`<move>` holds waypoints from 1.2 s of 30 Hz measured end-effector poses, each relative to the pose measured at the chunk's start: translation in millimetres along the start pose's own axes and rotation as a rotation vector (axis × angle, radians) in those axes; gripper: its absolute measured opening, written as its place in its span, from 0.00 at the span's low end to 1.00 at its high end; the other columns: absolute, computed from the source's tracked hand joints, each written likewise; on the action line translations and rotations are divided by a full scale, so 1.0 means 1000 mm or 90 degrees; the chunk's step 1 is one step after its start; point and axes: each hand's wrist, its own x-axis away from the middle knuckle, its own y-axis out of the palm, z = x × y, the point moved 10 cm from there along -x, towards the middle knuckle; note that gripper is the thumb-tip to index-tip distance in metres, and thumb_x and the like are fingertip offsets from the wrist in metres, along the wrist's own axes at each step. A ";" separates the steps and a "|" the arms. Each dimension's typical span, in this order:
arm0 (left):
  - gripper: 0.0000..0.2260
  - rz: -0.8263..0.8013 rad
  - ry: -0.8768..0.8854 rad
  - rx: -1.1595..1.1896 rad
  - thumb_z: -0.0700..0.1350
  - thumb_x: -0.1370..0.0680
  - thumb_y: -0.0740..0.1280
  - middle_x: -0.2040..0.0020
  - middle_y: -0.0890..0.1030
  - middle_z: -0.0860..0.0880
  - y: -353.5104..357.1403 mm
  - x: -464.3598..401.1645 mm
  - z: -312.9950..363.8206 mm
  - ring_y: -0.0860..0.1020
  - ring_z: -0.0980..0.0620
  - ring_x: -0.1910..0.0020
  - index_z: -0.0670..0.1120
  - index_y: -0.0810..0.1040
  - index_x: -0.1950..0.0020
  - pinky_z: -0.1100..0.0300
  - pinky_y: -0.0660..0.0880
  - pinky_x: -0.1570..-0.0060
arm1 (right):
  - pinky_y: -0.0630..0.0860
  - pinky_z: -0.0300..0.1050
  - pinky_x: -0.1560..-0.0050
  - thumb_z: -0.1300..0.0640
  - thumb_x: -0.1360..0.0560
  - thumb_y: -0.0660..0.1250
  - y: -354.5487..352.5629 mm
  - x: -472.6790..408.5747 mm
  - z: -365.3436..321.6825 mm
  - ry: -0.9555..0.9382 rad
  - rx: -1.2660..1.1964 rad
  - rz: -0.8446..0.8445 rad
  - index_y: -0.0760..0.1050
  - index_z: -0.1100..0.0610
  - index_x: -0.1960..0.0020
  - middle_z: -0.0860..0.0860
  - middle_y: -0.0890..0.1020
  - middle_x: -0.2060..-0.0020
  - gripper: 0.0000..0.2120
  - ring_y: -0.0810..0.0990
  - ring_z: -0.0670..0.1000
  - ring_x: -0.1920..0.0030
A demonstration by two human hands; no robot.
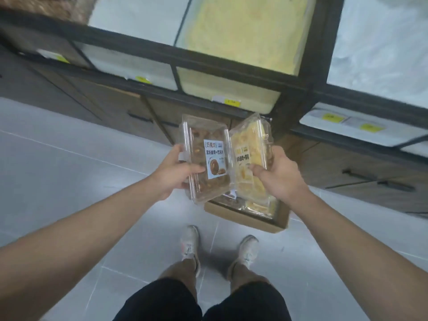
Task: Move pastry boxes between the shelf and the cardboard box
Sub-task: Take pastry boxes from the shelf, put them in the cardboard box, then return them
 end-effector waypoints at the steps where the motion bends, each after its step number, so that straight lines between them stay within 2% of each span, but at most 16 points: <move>1: 0.24 0.019 0.008 0.013 0.36 0.23 0.73 0.43 0.86 0.43 -0.016 0.024 0.010 0.86 0.43 0.48 0.53 0.70 0.33 0.44 0.82 0.47 | 0.80 0.54 0.47 0.44 0.24 0.71 -0.012 0.014 -0.022 -0.024 -0.001 0.003 0.68 0.49 0.37 0.49 0.82 0.49 0.21 0.82 0.54 0.51; 4: 0.24 0.069 0.046 0.052 0.34 0.25 0.74 0.44 0.87 0.44 -0.059 0.094 0.035 0.86 0.42 0.47 0.55 0.73 0.36 0.40 0.82 0.45 | 0.81 0.52 0.49 0.45 0.26 0.74 -0.041 0.047 -0.085 -0.103 -0.011 -0.020 0.69 0.51 0.37 0.49 0.82 0.49 0.23 0.83 0.53 0.50; 8: 0.27 0.153 0.122 0.124 0.34 0.26 0.75 0.49 0.89 0.50 -0.112 0.201 0.060 0.87 0.47 0.50 0.56 0.74 0.34 0.45 0.81 0.48 | 0.79 0.45 0.46 0.47 0.29 0.78 -0.063 0.097 -0.178 -0.240 -0.040 -0.102 0.69 0.51 0.34 0.44 0.81 0.45 0.29 0.82 0.45 0.47; 11: 0.30 0.230 0.175 0.178 0.37 0.30 0.78 0.46 0.88 0.48 -0.139 0.276 0.068 0.87 0.44 0.46 0.56 0.73 0.33 0.43 0.80 0.45 | 0.80 0.52 0.41 0.48 0.33 0.81 -0.066 0.129 -0.240 -0.324 -0.059 -0.173 0.69 0.51 0.33 0.44 0.82 0.43 0.34 0.83 0.47 0.44; 16: 0.24 0.389 0.229 0.276 0.35 0.26 0.75 0.45 0.88 0.46 -0.172 0.391 0.048 0.86 0.40 0.45 0.51 0.73 0.34 0.36 0.77 0.39 | 0.79 0.58 0.40 0.56 0.33 0.82 -0.043 0.181 -0.329 -0.453 -0.048 -0.261 0.71 0.52 0.34 0.47 0.83 0.43 0.32 0.83 0.49 0.44; 19: 0.24 0.493 0.249 0.334 0.37 0.27 0.76 0.46 0.88 0.47 -0.182 0.462 0.019 0.86 0.40 0.45 0.51 0.73 0.34 0.36 0.77 0.39 | 0.81 0.56 0.43 0.56 0.31 0.81 -0.010 0.227 -0.374 -0.526 -0.032 -0.340 0.73 0.50 0.38 0.47 0.84 0.44 0.26 0.85 0.48 0.46; 22: 0.26 0.586 0.268 0.383 0.41 0.29 0.77 0.45 0.88 0.47 -0.187 0.533 -0.023 0.85 0.40 0.43 0.49 0.73 0.34 0.45 0.74 0.46 | 0.84 0.54 0.47 0.55 0.31 0.80 0.030 0.290 -0.409 -0.590 -0.015 -0.426 0.75 0.49 0.40 0.46 0.86 0.46 0.23 0.86 0.46 0.49; 25: 0.23 0.686 0.267 0.438 0.38 0.26 0.76 0.46 0.88 0.46 -0.185 0.606 -0.075 0.86 0.43 0.45 0.50 0.74 0.34 0.50 0.76 0.50 | 0.83 0.39 0.58 0.59 0.29 0.79 0.074 0.366 -0.432 -0.648 -0.010 -0.512 0.74 0.53 0.38 0.45 0.85 0.48 0.22 0.86 0.41 0.53; 27: 0.24 0.750 0.261 0.470 0.39 0.27 0.77 0.47 0.88 0.46 -0.179 0.655 -0.112 0.86 0.43 0.44 0.52 0.74 0.34 0.42 0.79 0.43 | 0.81 0.36 0.60 0.60 0.29 0.79 0.107 0.420 -0.439 -0.680 0.005 -0.567 0.74 0.53 0.38 0.44 0.85 0.49 0.23 0.85 0.39 0.54; 29: 0.25 0.801 0.260 0.487 0.42 0.30 0.77 0.47 0.88 0.47 -0.169 0.703 -0.147 0.86 0.41 0.43 0.53 0.75 0.36 0.35 0.76 0.37 | 0.83 0.42 0.53 0.58 0.30 0.80 0.142 0.475 -0.438 -0.704 0.036 -0.621 0.74 0.51 0.37 0.44 0.86 0.49 0.25 0.85 0.41 0.51; 31: 0.25 0.859 0.265 0.512 0.41 0.29 0.78 0.48 0.89 0.48 -0.160 0.750 -0.190 0.87 0.43 0.48 0.53 0.75 0.35 0.41 0.82 0.43 | 0.83 0.49 0.47 0.58 0.32 0.81 0.179 0.529 -0.433 -0.721 0.065 -0.663 0.74 0.51 0.37 0.45 0.86 0.48 0.27 0.85 0.45 0.49; 32: 0.23 0.890 0.269 0.540 0.37 0.26 0.76 0.49 0.89 0.47 -0.154 0.774 -0.213 0.88 0.46 0.52 0.52 0.74 0.35 0.49 0.85 0.54 | 0.83 0.52 0.46 0.58 0.32 0.82 0.198 0.558 -0.429 -0.729 0.075 -0.686 0.74 0.51 0.37 0.46 0.86 0.49 0.28 0.86 0.46 0.48; 33: 0.22 0.917 0.274 0.569 0.35 0.24 0.74 0.50 0.89 0.47 -0.147 0.797 -0.236 0.88 0.48 0.57 0.51 0.74 0.35 0.57 0.84 0.64 | 0.83 0.54 0.45 0.59 0.33 0.82 0.217 0.587 -0.423 -0.735 0.085 -0.712 0.75 0.51 0.37 0.47 0.87 0.49 0.28 0.86 0.47 0.48; 34: 0.20 0.943 0.273 0.591 0.33 0.23 0.72 0.51 0.89 0.46 -0.139 0.819 -0.260 0.88 0.50 0.60 0.51 0.75 0.36 0.61 0.81 0.70 | 0.83 0.55 0.45 0.60 0.34 0.82 0.235 0.618 -0.416 -0.739 0.095 -0.739 0.75 0.52 0.38 0.47 0.87 0.49 0.28 0.86 0.48 0.49; 36: 0.20 0.988 0.255 0.612 0.34 0.23 0.72 0.51 0.89 0.48 -0.123 0.862 -0.306 0.88 0.51 0.60 0.52 0.74 0.36 0.61 0.80 0.68 | 0.83 0.56 0.45 0.63 0.34 0.82 0.274 0.678 -0.399 -0.749 0.116 -0.792 0.75 0.53 0.39 0.49 0.87 0.49 0.28 0.86 0.49 0.48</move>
